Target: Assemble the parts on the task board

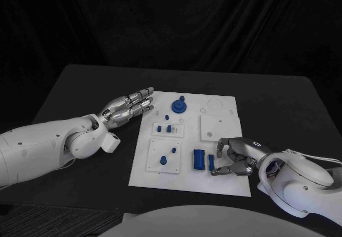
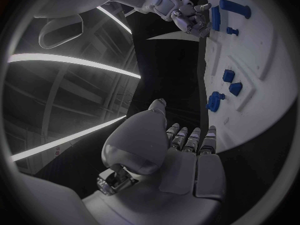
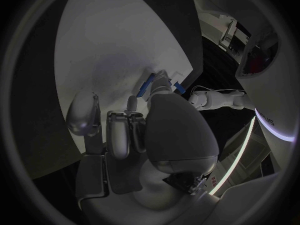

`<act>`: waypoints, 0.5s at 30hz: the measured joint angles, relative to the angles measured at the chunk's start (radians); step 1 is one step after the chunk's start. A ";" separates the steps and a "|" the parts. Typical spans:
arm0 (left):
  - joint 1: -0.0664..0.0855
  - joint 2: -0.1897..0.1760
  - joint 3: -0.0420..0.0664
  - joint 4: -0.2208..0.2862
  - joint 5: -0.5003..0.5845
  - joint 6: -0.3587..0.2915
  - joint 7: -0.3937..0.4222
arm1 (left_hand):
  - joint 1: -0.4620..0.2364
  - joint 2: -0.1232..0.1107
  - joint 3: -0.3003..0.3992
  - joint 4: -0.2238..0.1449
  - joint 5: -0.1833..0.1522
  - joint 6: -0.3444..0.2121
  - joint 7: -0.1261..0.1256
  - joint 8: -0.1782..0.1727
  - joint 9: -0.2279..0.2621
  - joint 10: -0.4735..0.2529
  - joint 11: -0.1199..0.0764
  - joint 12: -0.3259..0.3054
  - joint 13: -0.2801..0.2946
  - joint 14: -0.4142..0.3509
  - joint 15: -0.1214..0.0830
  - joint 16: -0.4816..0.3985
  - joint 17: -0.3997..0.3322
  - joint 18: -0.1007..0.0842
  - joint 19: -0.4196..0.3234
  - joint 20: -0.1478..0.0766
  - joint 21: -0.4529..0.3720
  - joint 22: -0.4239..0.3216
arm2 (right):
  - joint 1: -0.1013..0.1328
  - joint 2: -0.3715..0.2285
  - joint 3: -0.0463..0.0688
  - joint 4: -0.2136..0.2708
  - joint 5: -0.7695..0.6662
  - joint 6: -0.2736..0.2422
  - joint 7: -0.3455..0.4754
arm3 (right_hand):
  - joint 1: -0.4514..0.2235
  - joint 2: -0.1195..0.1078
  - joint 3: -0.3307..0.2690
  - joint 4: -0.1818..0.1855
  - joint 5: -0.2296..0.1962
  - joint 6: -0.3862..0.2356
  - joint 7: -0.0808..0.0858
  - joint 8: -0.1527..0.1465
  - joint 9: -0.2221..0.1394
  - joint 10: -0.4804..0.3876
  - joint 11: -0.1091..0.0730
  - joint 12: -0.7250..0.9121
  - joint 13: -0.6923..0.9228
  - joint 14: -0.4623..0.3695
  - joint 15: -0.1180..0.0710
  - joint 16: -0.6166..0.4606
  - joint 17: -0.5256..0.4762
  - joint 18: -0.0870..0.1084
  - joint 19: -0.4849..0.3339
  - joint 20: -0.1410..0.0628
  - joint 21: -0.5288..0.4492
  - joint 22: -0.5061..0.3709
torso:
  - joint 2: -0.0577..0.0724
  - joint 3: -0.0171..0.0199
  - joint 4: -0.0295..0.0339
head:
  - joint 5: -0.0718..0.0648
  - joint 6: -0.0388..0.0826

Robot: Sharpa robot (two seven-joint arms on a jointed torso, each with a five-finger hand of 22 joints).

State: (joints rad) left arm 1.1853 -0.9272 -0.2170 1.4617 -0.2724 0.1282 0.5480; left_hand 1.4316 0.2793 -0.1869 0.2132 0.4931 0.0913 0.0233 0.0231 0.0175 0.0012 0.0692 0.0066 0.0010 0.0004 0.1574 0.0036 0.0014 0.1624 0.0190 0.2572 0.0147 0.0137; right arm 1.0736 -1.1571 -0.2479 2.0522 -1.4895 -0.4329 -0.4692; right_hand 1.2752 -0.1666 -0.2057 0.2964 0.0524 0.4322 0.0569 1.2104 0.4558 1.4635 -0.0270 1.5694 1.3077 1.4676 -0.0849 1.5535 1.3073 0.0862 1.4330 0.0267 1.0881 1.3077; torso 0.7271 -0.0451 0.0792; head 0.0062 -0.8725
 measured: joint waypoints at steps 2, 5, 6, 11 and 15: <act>0.000 -0.004 0.000 0.003 0.000 0.000 0.000 | 0.000 0.000 0.000 -0.002 0.000 0.000 0.000 0.000 0.001 0.000 0.000 0.000 0.000 0.000 0.000 0.000 0.000 0.000 0.000 0.000 0.000 0.000 | 0.000 -0.017 0.000 0.009 0.001 -0.020 0.014 | -0.090 -0.002 -0.006 0.002 0.000 0.007 -0.007 0.000 0.006 0.004 -0.004 0.000 0.000 0.000 0.000 0.000 0.000 0.000 0.004 -0.004 0.004 0.000 | 0.000 0.0000 0.0000 | 0.000 0.000; 0.000 -0.011 0.000 0.008 0.000 -0.002 0.001 | 0.000 0.000 0.000 -0.002 0.000 0.000 0.000 0.000 0.001 0.000 0.000 0.000 0.000 0.000 0.000 0.000 0.000 0.000 0.000 0.000 0.000 0.000 | 0.014 -0.039 -0.002 0.013 0.013 -0.072 0.049 | -0.222 0.058 0.011 0.001 0.000 0.034 -0.013 0.000 0.011 0.004 -0.004 0.000 0.000 -0.004 -0.004 0.004 0.000 0.000 0.004 -0.004 0.011 0.000 | -0.002 -0.0001 0.0005 | 0.000 0.000; 0.000 -0.016 0.000 0.012 0.000 -0.003 0.002 | 0.000 0.000 0.000 -0.002 0.000 0.000 0.000 0.000 0.001 0.000 0.000 0.000 0.000 0.000 0.000 0.000 0.000 0.000 0.000 0.000 0.000 0.000 | 0.028 -0.046 -0.002 0.011 0.026 -0.100 0.071 | -0.261 0.094 0.019 -0.001 0.002 0.047 -0.014 -0.002 0.012 0.004 -0.004 0.000 0.000 -0.004 -0.004 0.004 0.000 0.000 0.004 -0.004 0.007 0.000 | -0.004 -0.0001 0.0008 | -0.001 0.000; 0.000 -0.034 0.000 0.031 0.000 -0.015 0.013 | -0.003 -0.003 -0.006 -0.002 0.000 0.016 -0.002 0.005 0.003 -0.002 0.009 0.000 0.000 0.000 -0.008 0.000 0.000 0.000 0.000 0.000 0.000 0.000 | 0.105 -0.062 0.001 -0.042 0.164 -0.239 0.219 | -0.323 0.257 -0.025 -0.009 0.122 0.218 -0.021 -0.123 -0.018 -0.003 -0.004 -0.064 0.000 -0.022 -0.001 -0.179 -0.111 0.058 -0.133 0.001 -0.377 -0.007 | -0.008 0.0005 -0.0010 | -0.003 0.000; 0.000 -0.032 0.000 0.038 0.000 -0.034 0.033 | -0.001 -0.010 -0.016 0.008 0.000 0.071 0.020 0.019 0.010 0.000 0.019 0.000 0.000 0.000 -0.065 0.000 0.000 0.000 -0.008 -0.026 0.000 -0.004 | 0.136 -0.060 0.001 -0.102 0.351 -0.324 0.386 | -0.302 0.303 -0.088 -0.015 0.134 0.264 0.051 -0.349 -0.120 -0.481 0.074 -0.629 -0.350 -0.323 0.084 -0.764 -0.704 0.079 -0.351 0.078 -0.841 -0.205 | -0.012 0.0019 -0.0018 | -0.007 0.000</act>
State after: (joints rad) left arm 1.1851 -0.9595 -0.2170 1.4994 -0.2724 0.0938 0.5806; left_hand 1.4310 0.2692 -0.2030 0.2210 0.4930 0.1622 0.0433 0.0419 0.0273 0.0012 0.0887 0.0066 0.0010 0.0002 0.0924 0.0036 0.0017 0.1623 0.0114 0.2312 0.0147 0.0096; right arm 1.2099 -1.2175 -0.2465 1.9505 -1.1384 -0.7568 -0.0834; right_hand 0.9733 0.1368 -0.2938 0.2810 0.1864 0.6963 0.1081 0.8611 0.3355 0.9829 0.0474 0.9402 0.9580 1.1442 -0.0011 0.7897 0.6032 0.1650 1.0815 0.1050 0.2470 1.1030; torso 0.7154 -0.0431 0.0774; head -0.0006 -0.8725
